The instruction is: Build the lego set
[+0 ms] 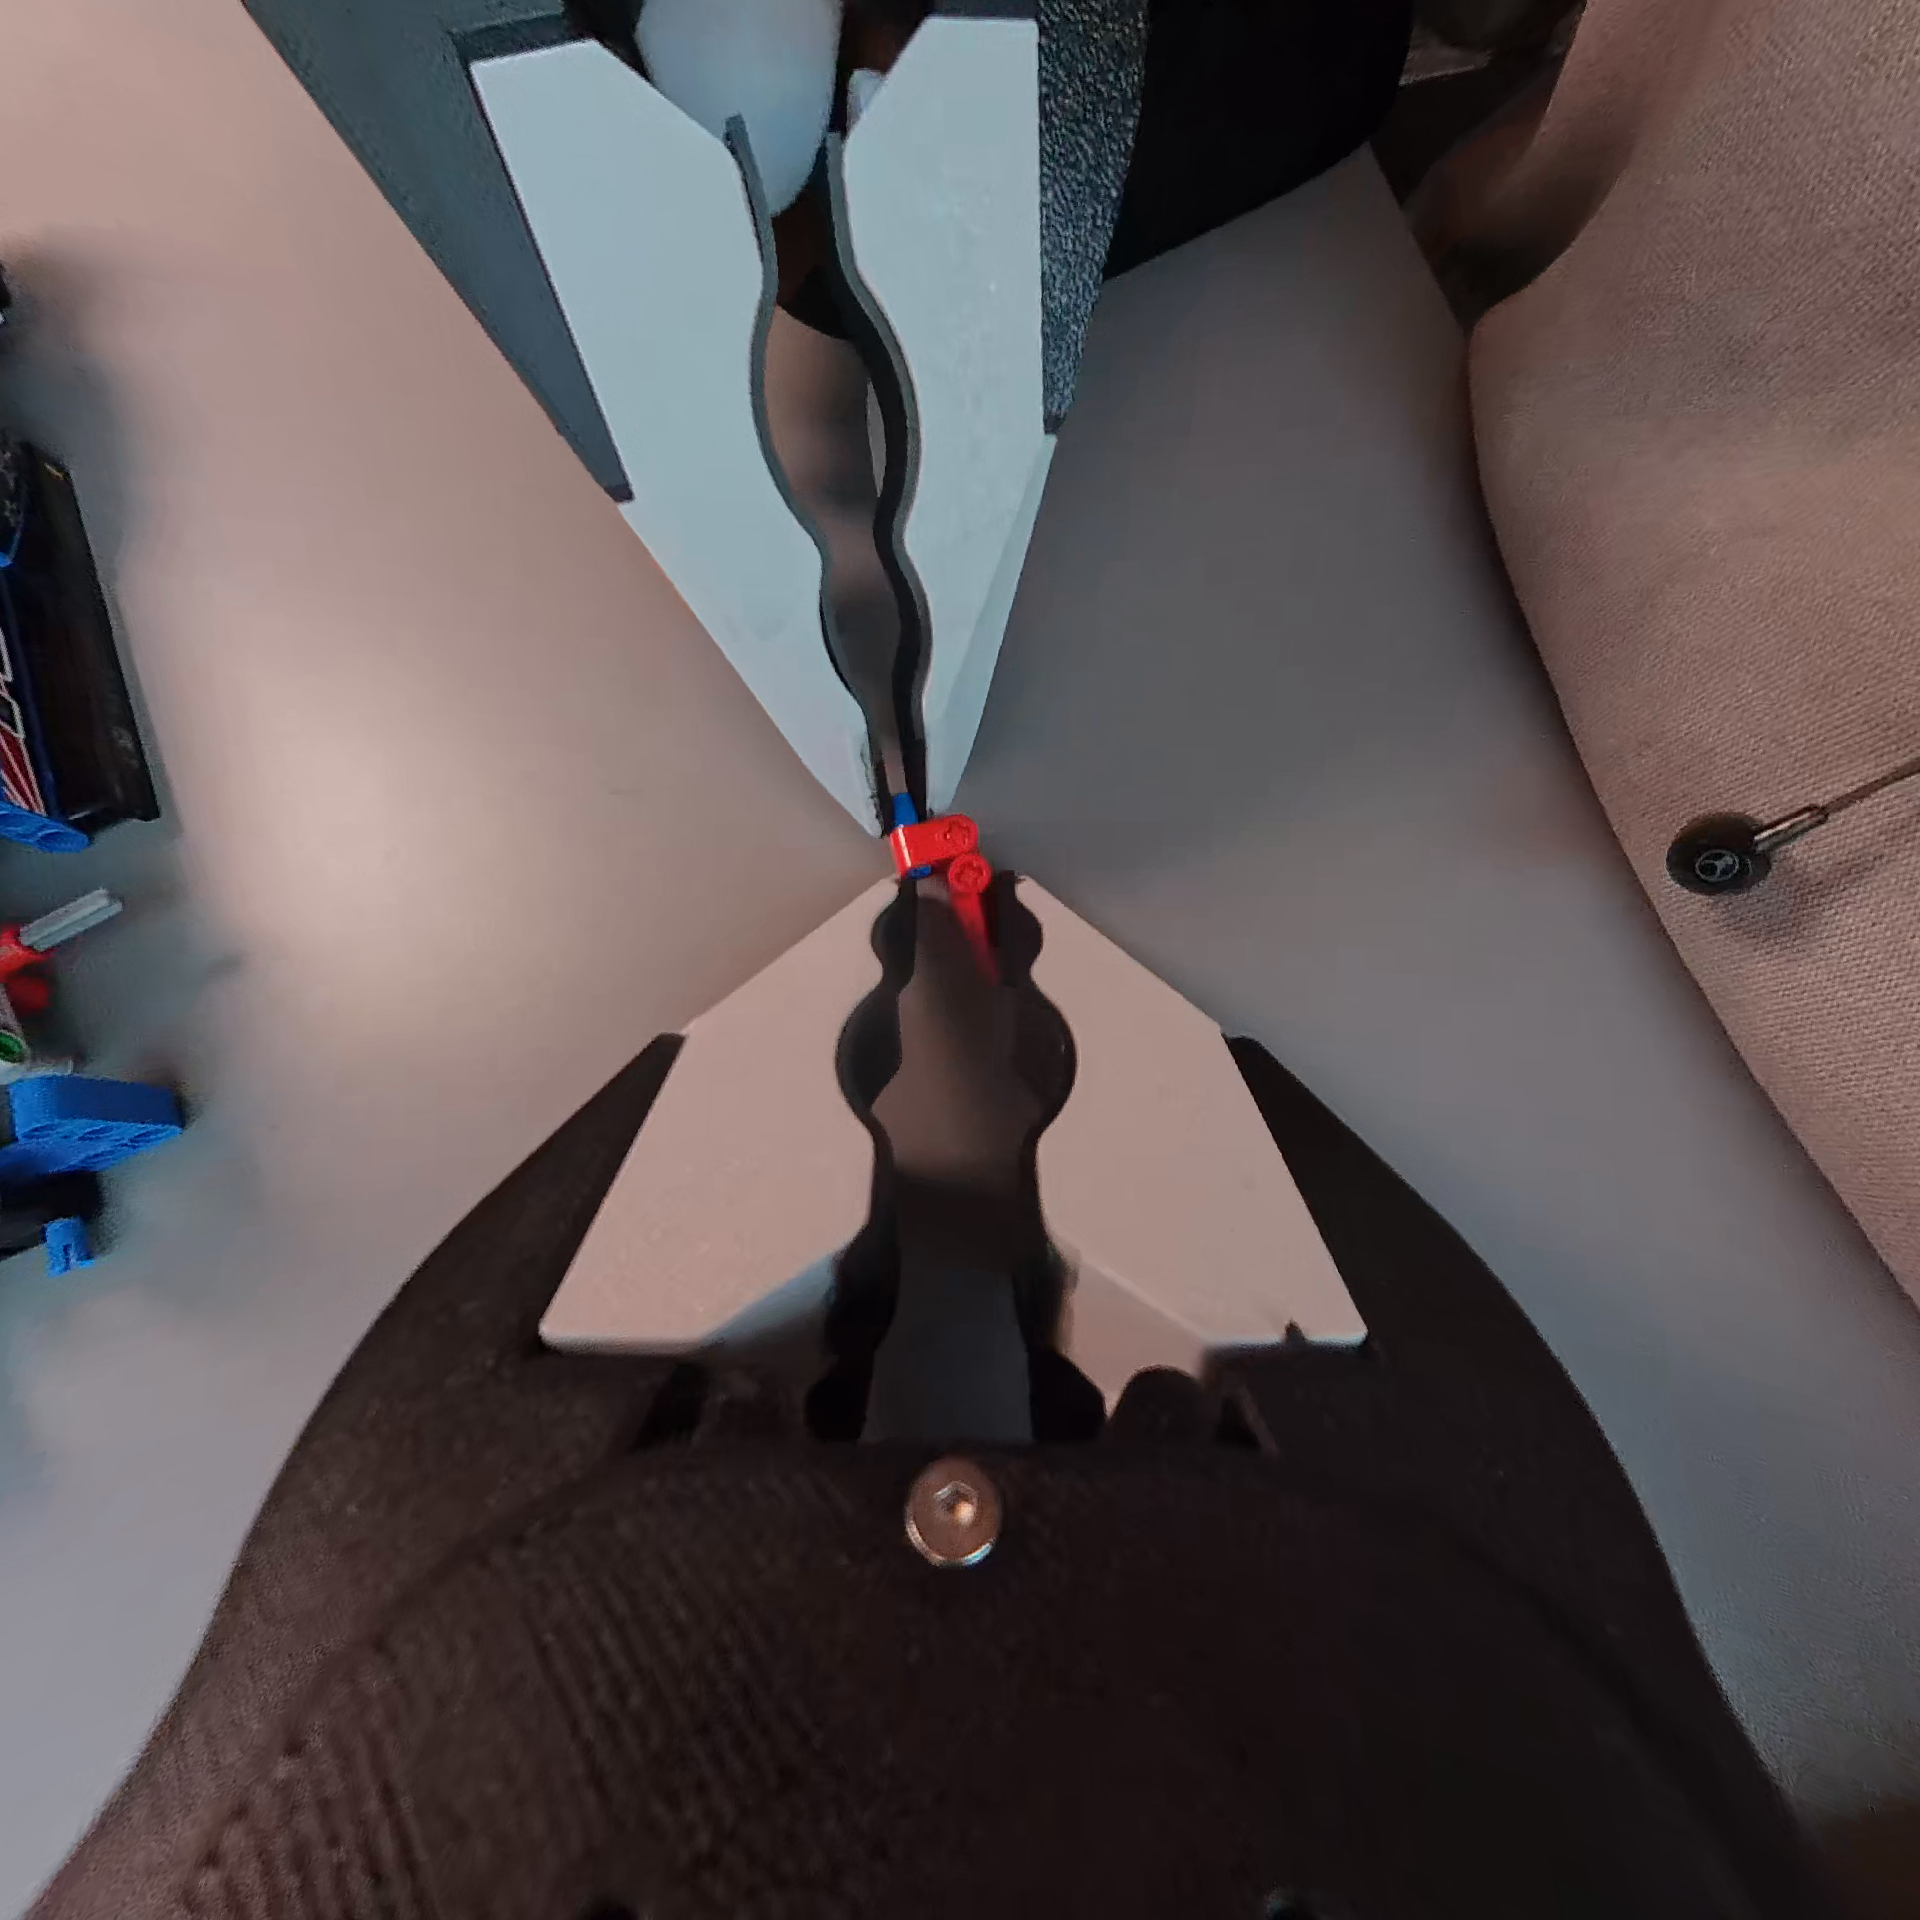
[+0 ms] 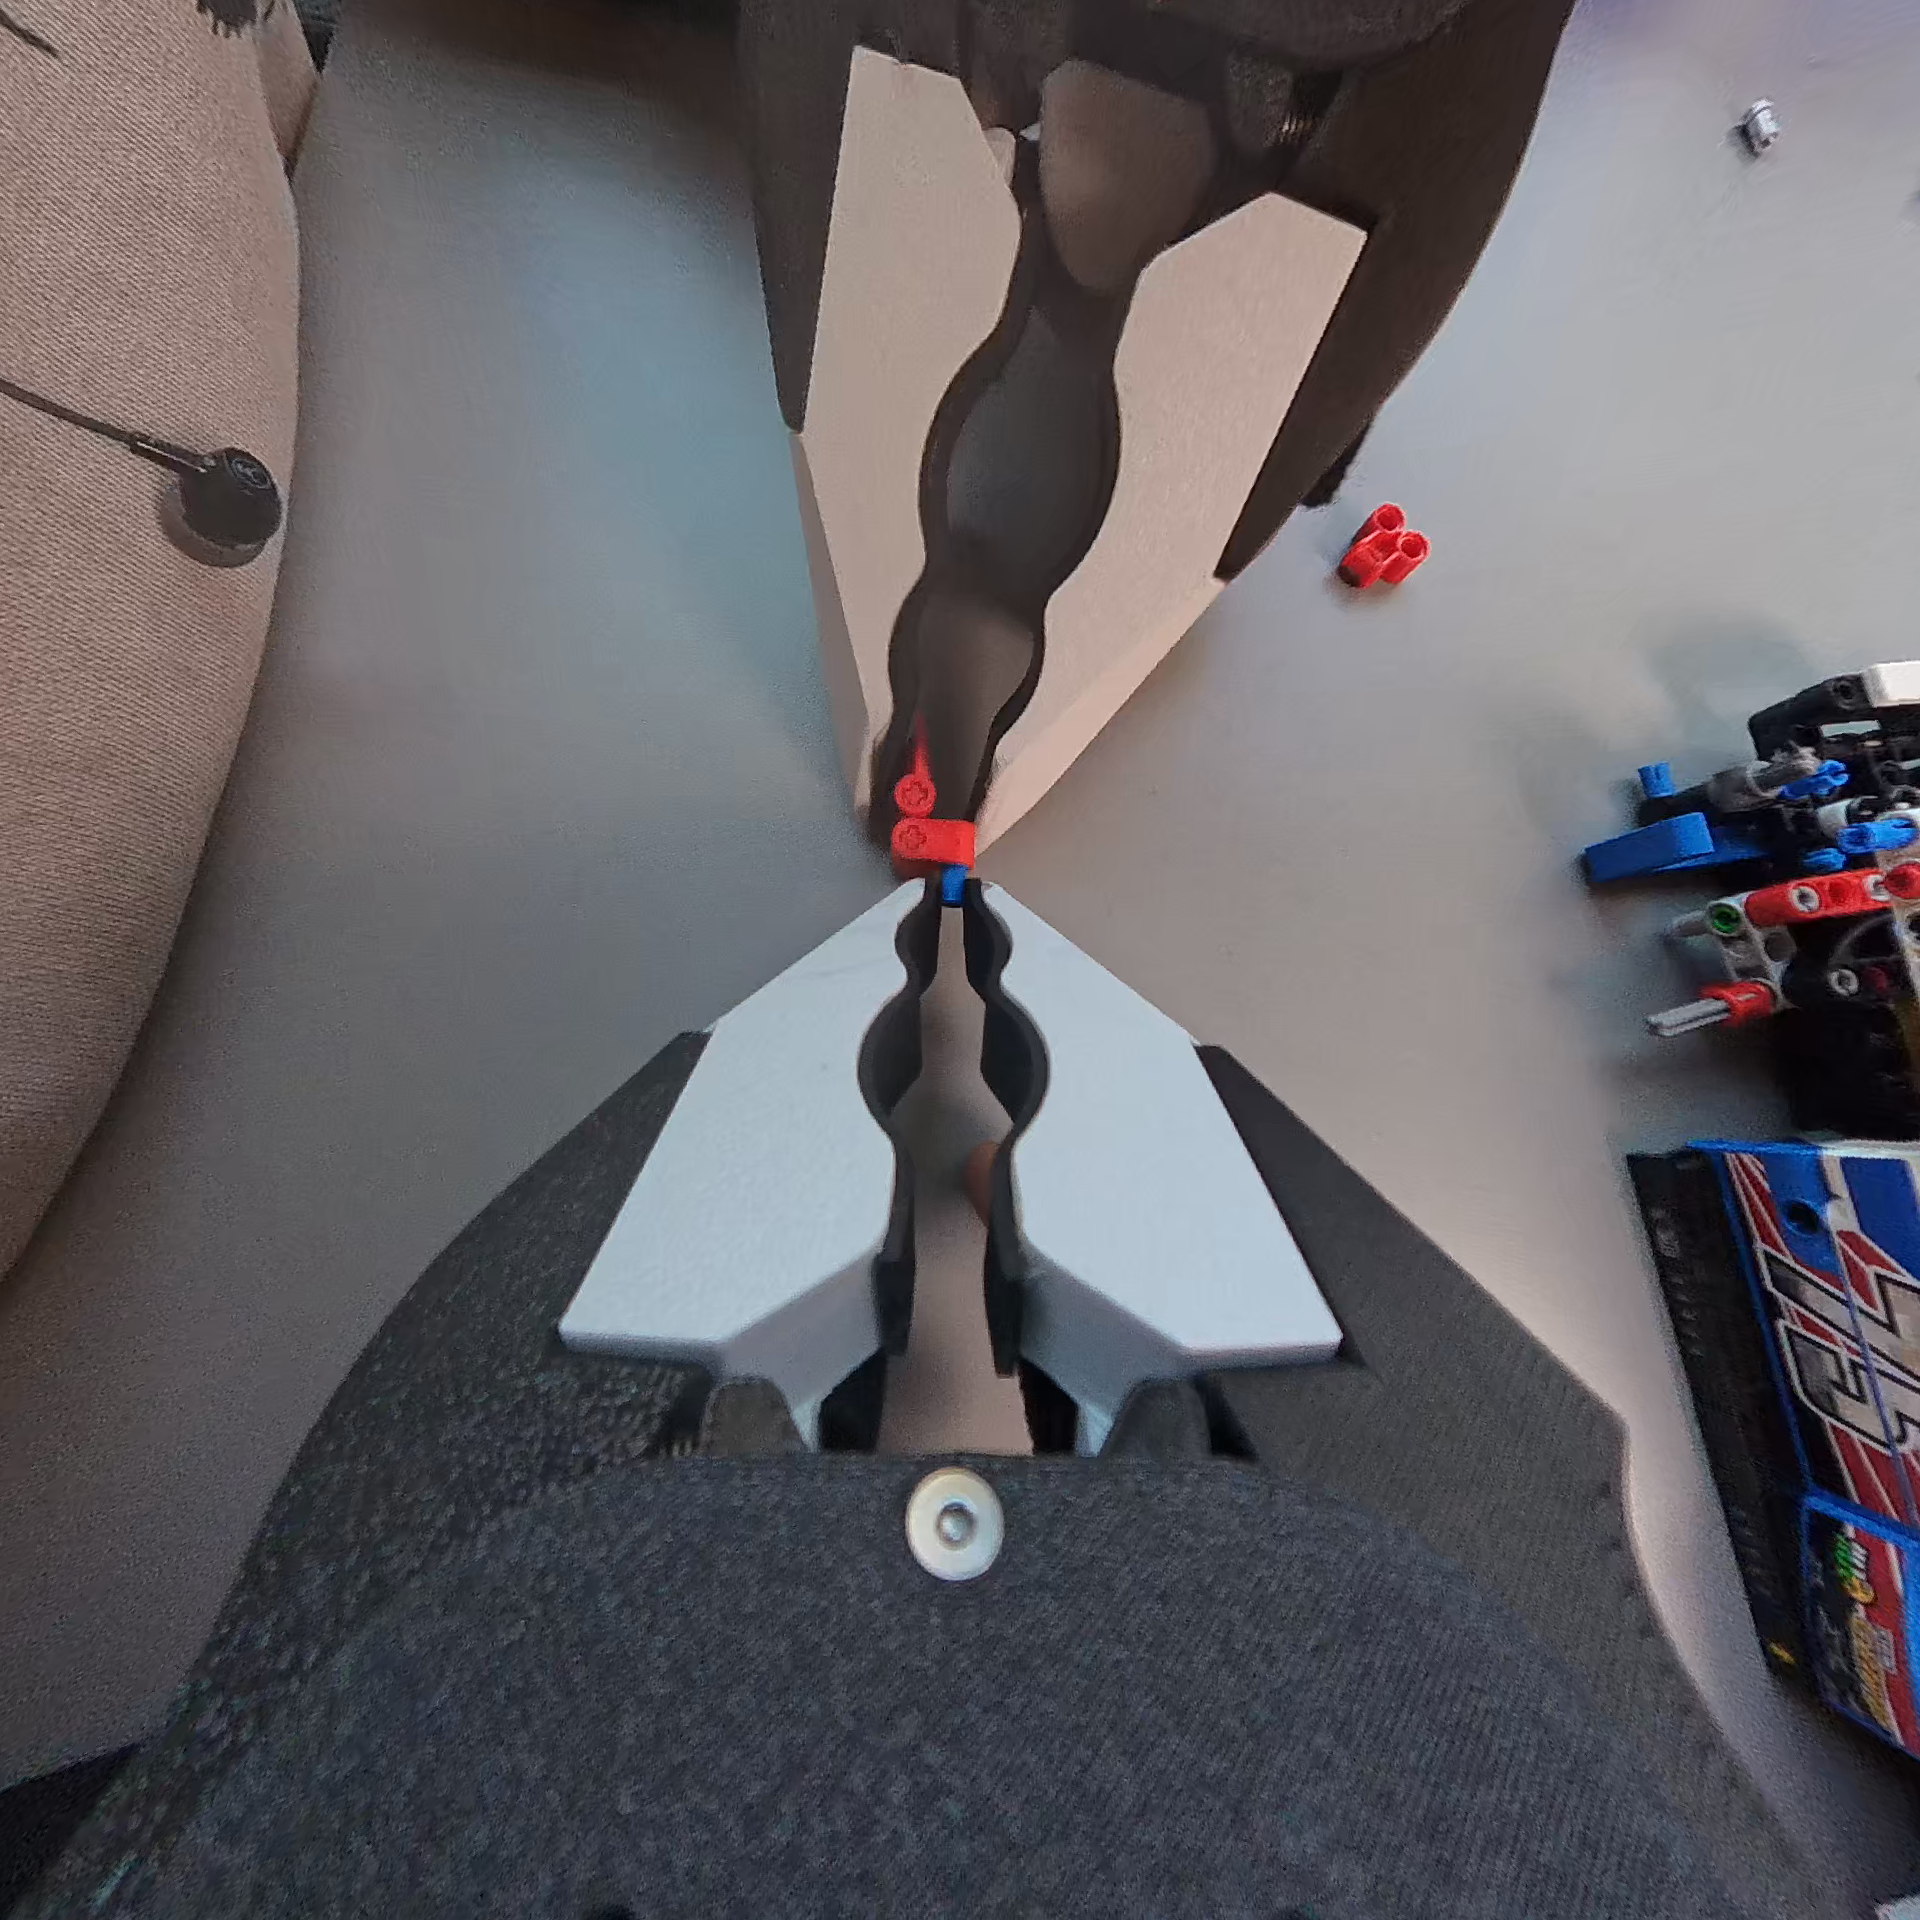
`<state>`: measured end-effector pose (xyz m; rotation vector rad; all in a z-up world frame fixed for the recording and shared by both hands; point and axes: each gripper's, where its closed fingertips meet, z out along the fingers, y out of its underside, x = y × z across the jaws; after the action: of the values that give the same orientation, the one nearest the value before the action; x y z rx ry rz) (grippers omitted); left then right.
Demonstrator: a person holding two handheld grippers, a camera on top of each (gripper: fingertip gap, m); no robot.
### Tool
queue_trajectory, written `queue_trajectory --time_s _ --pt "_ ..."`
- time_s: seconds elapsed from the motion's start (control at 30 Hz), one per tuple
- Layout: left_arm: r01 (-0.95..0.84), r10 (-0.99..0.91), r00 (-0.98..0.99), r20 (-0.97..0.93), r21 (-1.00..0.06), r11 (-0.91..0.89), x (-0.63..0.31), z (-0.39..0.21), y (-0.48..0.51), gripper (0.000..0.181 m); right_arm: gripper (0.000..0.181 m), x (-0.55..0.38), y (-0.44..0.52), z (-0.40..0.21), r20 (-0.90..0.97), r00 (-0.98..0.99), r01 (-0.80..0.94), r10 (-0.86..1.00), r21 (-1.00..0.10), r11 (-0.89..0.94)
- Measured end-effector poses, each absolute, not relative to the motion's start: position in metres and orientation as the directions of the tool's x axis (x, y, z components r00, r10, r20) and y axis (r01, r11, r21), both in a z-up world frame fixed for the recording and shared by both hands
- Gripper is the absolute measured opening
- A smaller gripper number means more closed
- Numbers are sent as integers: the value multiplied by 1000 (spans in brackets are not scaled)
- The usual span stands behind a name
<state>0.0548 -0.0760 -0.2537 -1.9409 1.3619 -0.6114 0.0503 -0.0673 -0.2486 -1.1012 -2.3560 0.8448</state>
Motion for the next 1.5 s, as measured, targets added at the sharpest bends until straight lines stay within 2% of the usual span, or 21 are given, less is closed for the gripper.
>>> queue_trajectory --time_s 0.03,0.07,0.27,0.43,0.5,0.73,0.9,1.03,1.13,1.2,1.37,1.5 --pt "-625 -939 344 -5 -748 -225 55 -254 -76 13 2 51 -67 -249 112 -602 544 790 -667 509" --pt "-629 -937 349 -7 -743 -229 54 -254 -75 6 2 50 -64 -249 129 -587 548 799 -663 509" --pt "-645 -935 354 -37 -733 -215 50 -254 -73 5 2 66 -52 -250 115 -553 581 825 -656 481" --pt "-630 -936 350 -35 -748 -208 53 -253 -71 6 2 56 -48 -226 80 -496 527 865 -764 372" --pt "-627 -935 353 -27 -749 -215 52 -253 -71 15 2 52 -53 -223 56 -509 516 859 -778 357" --pt "-495 -911 409 49 -827 -267 46 -228 -64 15 2 40 -59 -225 85 -517 497 852 -780 380" --pt "-495 -908 418 34 -829 -259 47 -227 -62 3 2 38 -63 -228 112 -526 494 843 -767 409" --pt "-514 -906 422 18 -819 -256 45 -230 -61 2 3 38 -61 -229 133 -512 495 848 -761 418" --pt "-524 -899 437 26 -805 -278 37 -235 -59 2 21 49 -59 -237 80 -504 570 860 -718 401" --pt "-528 -900 434 52 -795 -300 35 -240 -61 2 26 54 -64 -241 33 -492 608 870 -702 371" --pt "-550 -911 405 79 -775 -312 40 -248 -67 2 25 47 -70 -251 34 -454 660 890 -659 362" --pt "-549 -912 401 82 -776 -311 42 -248 -68 2 15 44 -68 -253 42 -458 674 888 -635 377"
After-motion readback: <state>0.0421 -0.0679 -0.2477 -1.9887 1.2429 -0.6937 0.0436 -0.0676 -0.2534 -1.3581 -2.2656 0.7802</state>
